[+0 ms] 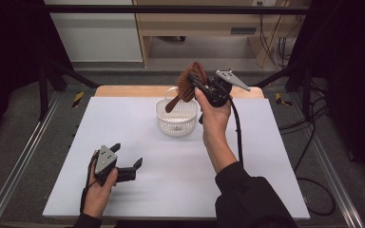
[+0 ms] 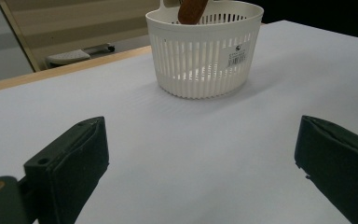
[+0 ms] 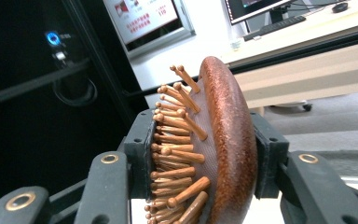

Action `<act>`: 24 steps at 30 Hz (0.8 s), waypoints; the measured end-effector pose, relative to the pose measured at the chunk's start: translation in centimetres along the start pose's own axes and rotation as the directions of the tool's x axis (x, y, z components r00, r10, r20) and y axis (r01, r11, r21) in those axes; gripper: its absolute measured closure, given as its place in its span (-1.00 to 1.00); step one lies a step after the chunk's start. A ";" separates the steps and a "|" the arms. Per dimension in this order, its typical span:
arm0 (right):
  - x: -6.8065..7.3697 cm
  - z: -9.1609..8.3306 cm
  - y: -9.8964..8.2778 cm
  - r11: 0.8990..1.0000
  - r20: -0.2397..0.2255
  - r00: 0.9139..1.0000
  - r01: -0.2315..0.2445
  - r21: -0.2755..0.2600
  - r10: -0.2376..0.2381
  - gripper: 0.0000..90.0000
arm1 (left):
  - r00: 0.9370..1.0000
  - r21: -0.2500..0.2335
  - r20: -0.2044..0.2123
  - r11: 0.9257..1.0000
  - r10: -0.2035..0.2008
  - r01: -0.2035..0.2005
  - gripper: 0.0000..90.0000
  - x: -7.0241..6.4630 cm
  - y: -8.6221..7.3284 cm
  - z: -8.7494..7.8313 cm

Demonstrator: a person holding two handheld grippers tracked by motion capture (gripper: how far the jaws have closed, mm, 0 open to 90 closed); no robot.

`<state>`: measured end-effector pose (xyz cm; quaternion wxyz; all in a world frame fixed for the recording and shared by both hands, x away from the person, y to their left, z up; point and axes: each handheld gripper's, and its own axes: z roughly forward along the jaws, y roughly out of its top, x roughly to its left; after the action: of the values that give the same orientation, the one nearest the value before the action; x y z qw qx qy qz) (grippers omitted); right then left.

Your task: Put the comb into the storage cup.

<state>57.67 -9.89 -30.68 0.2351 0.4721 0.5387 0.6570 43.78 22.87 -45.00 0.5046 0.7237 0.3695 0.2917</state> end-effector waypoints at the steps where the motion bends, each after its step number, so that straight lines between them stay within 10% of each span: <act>1: -0.1 0.2 -0.2 1.000 0.000 1.000 -0.002 0.005 0.002 0.15 | 1.000 0.000 0.000 1.000 0.000 0.000 -0.93 0.0 0.0 0.0; 24: -0.7 1.3 -2.1 0.999 0.001 1.000 -0.008 0.050 0.008 0.15 | 1.000 -0.008 -0.004 1.000 -0.005 0.005 -0.93 0.1 0.1 -0.2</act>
<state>58.67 -9.17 -32.90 0.2210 0.4802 0.5530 0.6440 43.71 23.04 -44.88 0.5076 0.7201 0.3712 0.2934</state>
